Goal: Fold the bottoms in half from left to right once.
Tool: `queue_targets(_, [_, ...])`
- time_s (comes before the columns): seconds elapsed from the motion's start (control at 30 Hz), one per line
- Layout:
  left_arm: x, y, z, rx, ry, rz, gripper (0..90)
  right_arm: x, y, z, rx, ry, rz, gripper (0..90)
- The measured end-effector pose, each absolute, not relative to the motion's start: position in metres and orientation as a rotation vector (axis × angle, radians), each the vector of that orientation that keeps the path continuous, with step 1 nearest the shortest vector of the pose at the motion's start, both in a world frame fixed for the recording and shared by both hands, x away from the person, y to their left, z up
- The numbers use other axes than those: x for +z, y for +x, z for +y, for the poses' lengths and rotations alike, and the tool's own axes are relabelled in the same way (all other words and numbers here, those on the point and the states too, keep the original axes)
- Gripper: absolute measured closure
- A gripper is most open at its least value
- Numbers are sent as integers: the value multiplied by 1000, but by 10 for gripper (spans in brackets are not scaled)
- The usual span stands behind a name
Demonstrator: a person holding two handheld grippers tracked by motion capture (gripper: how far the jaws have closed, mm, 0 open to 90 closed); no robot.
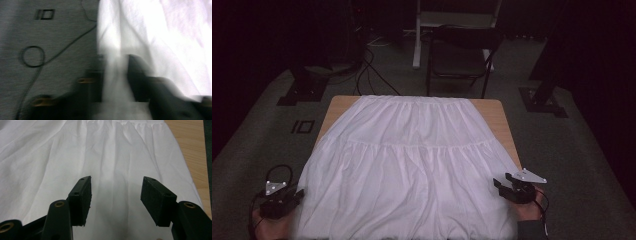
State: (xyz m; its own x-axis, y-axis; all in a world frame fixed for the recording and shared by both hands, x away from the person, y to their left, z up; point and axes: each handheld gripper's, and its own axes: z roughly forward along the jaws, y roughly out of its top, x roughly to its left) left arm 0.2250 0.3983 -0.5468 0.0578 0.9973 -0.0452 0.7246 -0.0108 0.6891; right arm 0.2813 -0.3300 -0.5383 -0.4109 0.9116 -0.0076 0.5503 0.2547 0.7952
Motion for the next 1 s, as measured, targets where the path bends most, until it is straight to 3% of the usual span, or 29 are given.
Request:
queue_targets(0.07, [-540, 226, 391, 621, 1802, 1671, 882, -538, 281, -330, 1014, 1327, 2059, 416])
queue_targets(0.37, [-489, 238, 327, 607, 1869, 1351, 894, -538, 280, -332, 1005, 1331, 2052, 426])
queue_targets(0.73, [-468, 277, 212, 477, 2038, 1013, 896, -545, 278, -329, 935, 1335, 2076, 413])
queue_targets(0.77, [-466, 284, 184, 449, 2068, 946, 896, -545, 278, -327, 932, 1329, 2083, 414])
queue_targets(1.0, [-450, 308, 91, 361, 2100, 749, 897, -547, 280, -322, 920, 1315, 2102, 413])
